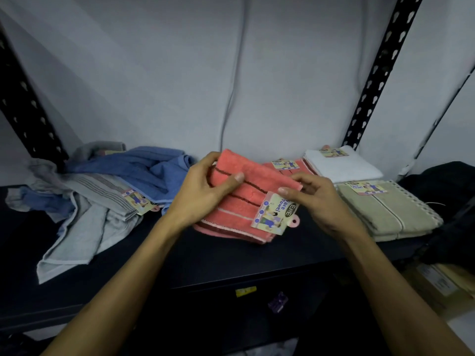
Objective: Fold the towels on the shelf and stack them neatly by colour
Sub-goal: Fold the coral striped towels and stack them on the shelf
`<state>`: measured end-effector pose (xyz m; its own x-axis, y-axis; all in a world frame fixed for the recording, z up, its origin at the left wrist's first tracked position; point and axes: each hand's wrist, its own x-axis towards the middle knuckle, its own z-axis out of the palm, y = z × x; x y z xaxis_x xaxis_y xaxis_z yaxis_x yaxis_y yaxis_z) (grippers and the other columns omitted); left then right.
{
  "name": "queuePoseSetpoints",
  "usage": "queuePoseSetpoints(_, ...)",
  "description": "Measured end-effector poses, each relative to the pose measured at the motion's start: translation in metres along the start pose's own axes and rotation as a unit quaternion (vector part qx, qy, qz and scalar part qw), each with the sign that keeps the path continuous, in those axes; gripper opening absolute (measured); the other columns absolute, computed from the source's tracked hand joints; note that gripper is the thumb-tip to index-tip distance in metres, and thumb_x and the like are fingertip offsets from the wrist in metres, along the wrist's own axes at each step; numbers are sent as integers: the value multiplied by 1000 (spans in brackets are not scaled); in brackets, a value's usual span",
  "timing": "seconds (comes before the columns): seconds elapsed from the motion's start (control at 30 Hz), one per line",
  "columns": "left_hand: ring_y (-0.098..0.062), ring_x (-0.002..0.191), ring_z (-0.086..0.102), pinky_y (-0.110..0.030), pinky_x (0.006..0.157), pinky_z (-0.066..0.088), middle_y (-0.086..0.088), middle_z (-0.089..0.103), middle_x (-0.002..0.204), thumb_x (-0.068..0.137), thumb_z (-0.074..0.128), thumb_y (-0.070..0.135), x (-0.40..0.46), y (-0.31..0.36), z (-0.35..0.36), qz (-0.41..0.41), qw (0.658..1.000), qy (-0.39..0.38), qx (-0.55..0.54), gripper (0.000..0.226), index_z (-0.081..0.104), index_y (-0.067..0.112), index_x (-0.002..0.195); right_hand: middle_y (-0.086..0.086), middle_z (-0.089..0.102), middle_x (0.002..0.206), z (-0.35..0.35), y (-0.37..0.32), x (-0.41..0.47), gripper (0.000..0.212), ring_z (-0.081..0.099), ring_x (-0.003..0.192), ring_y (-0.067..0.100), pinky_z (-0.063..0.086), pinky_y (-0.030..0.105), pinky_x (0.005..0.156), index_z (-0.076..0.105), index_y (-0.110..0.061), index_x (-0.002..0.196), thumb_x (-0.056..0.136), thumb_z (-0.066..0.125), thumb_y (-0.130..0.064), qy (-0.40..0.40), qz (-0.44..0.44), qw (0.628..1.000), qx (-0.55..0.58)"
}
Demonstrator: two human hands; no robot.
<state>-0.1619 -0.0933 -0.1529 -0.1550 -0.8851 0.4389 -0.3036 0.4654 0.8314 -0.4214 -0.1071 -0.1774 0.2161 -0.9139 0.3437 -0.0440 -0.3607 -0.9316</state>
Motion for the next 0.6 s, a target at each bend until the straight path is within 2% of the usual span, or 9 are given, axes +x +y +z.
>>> queuePoseSetpoints(0.07,-5,90,68,-23,80,56,11,70,101,77,85,44,9,11,-2,6,998,-35,53,43,66,29,113,12,72,90,-1,-12,6,23,72,85,27,58,37,76,69,1,93,77,79,-12,-11,-1,1000,0)
queuePoseSetpoints(0.1,-6,90,69,-26,80,58,10,71,100,74,87,43,15,15,-4,9,995,-66,78,41,70,29,109,11,73,89,-3,-19,9,21,72,83,27,58,35,73,68,2,93,78,79,-10,-24,0,1000,-7)
queuePoseSetpoints(0.17,-8,88,73,-36,83,61,8,76,96,75,88,37,26,22,-7,-2,987,-126,97,33,76,25,103,10,74,90,-8,-32,14,18,73,83,26,58,32,70,68,3,93,81,77,-6,-51,10,998,-19)
queuePoseSetpoints(0.23,-8,87,74,-38,83,61,9,77,96,76,87,38,36,26,-9,-12,976,-179,125,34,76,26,106,16,75,89,-12,-44,18,20,74,80,27,59,31,67,67,4,94,81,78,-8,-65,18,997,-34)
queuePoseSetpoints(0.3,-7,86,73,-34,81,62,9,76,96,77,84,48,46,32,-5,-10,960,-225,168,40,72,33,113,18,74,85,-14,-52,22,23,74,75,25,58,28,62,66,7,94,82,78,-10,-67,17,996,-50)
queuePoseSetpoints(0.4,-6,78,69,-25,72,57,8,74,90,87,73,50,60,39,12,34,957,-215,192,32,69,34,115,12,73,79,-15,-61,28,23,73,70,21,57,25,59,68,4,95,84,74,-16,-32,12,999,-33)
queuePoseSetpoints(0.43,-6,77,68,-26,71,55,8,73,89,91,70,46,64,39,17,50,962,-197,182,27,69,32,114,12,74,83,-18,-61,28,27,73,73,23,59,28,62,69,1,99,85,72,-22,-17,19,1000,-6)
queuePoseSetpoints(0.5,-9,82,70,-31,76,56,6,73,92,97,66,37,68,32,25,59,977,-161,128,20,68,27,114,16,74,100,-31,-53,21,40,72,90,29,62,38,78,67,-2,113,86,66,-31,2,57,995,77)
queuePoseSetpoints(0.6,-18,95,72,-37,86,58,1,74,101,100,63,32,70,11,31,28,991,-129,11,19,67,29,119,18,69,124,-43,-22,0,52,64,117,34,53,46,100,58,-1,131,87,70,-27,-1,139,981,134)
